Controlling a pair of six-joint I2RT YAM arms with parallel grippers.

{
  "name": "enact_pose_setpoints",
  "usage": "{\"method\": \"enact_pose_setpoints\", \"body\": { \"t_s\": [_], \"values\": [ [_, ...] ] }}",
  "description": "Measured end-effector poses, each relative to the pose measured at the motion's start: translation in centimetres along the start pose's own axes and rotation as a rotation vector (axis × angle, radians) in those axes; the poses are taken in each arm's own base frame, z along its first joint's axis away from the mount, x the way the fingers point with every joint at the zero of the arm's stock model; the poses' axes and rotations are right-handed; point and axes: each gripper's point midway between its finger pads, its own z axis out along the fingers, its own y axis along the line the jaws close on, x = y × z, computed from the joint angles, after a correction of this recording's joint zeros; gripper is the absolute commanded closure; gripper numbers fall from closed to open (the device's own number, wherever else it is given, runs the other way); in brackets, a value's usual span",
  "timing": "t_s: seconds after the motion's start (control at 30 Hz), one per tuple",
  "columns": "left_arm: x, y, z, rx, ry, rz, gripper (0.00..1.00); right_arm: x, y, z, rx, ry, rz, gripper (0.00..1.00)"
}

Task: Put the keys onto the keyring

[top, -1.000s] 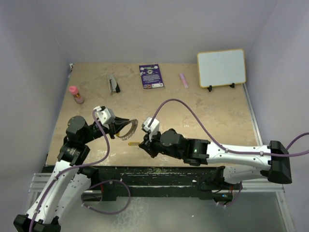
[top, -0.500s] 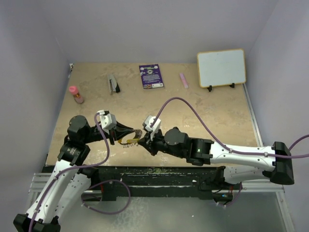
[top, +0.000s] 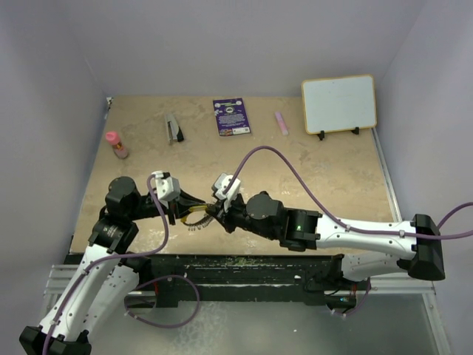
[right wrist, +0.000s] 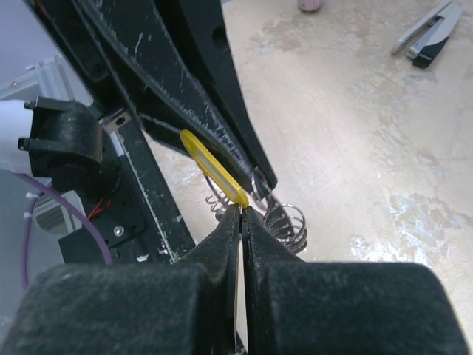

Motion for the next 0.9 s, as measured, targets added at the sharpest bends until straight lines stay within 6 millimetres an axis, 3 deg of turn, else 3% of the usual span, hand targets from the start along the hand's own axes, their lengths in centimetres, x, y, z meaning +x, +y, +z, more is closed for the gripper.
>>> {"method": "enact_pose_setpoints", "body": {
  "t_s": [0.3, 0.6, 0.9],
  "values": [
    [0.0, -0.7, 0.0, 0.034, -0.001, -0.006, 0.97, -3.3, -0.3, 0.0, 0.032, -0.067, 0.004, 1.00],
    [-0.6, -0.7, -0.1, 0.021, -0.008, -0.012, 0.97, -3.0, -0.3, 0.5, 0.048, -0.054, 0.020, 1.00],
    [-1.5, 0.3, -0.2, -0.036, -0.019, 0.011, 0.97, -2.5, -1.6, -1.4, 0.102, -0.065, 0.083, 1.00]
  ]
}}
